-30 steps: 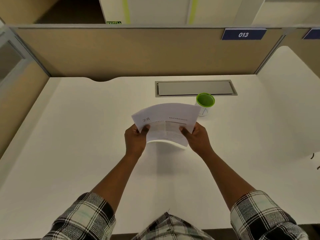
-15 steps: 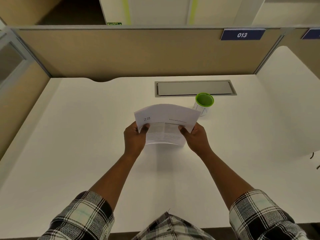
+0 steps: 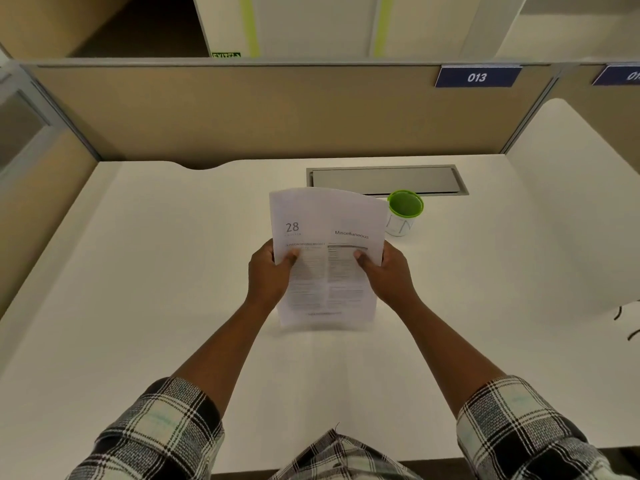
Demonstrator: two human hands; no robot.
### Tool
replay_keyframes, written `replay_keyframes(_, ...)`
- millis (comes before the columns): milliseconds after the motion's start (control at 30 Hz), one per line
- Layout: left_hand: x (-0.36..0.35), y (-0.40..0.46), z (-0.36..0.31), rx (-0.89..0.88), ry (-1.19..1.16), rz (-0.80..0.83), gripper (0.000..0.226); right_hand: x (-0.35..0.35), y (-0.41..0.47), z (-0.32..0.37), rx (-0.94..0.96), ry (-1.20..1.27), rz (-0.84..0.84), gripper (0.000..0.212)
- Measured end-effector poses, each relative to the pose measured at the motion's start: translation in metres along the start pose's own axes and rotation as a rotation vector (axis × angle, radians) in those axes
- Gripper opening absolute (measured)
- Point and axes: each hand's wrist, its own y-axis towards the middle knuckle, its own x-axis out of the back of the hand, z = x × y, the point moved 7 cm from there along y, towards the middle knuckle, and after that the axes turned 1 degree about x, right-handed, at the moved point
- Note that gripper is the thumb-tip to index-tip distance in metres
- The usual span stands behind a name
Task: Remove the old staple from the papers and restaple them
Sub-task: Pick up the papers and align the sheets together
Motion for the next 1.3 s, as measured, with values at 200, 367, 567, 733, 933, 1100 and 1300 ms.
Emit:
replay_keyframes(200, 0.004, 0.005, 0.019, 0.209, -0.102, 0.002, 0.017, -0.003, 0.003, -0.007, -0.075, -0.008, 0.097, 0.021)
replay_keyframes(367, 0.017, 0.011, 0.007, 0.138, -0.028, -0.099, 0.012, -0.007, 0.003, -0.021, -0.166, -0.084, 0.202, 0.024)
replay_keyframes(567, 0.032, 0.018, -0.018, -0.053, 0.118, -0.209, 0.028, -0.009, 0.0, -0.026, -0.189, -0.104, 0.246, 0.025)
replay_keyframes(733, 0.032, 0.018, -0.025, -0.148, 0.202, -0.228, 0.021, -0.007, 0.001, -0.029, -0.202, -0.095, 0.247, 0.026)
replay_keyframes(933, 0.036, 0.019, -0.022, -0.105, 0.142, -0.275, 0.017, -0.007, 0.002, -0.029, -0.2, -0.064, 0.249, 0.021)
replay_keyframes(1100, 0.039, 0.018, -0.019, -0.043, 0.066, -0.335, 0.014, -0.006, 0.004, -0.027, -0.192, -0.048, 0.237, 0.022)
replay_keyframes(1300, 0.03, 0.022, -0.007, 0.06, -0.12, -0.185, 0.03, -0.003, 0.005, -0.025, -0.178, -0.018, 0.209, 0.02)
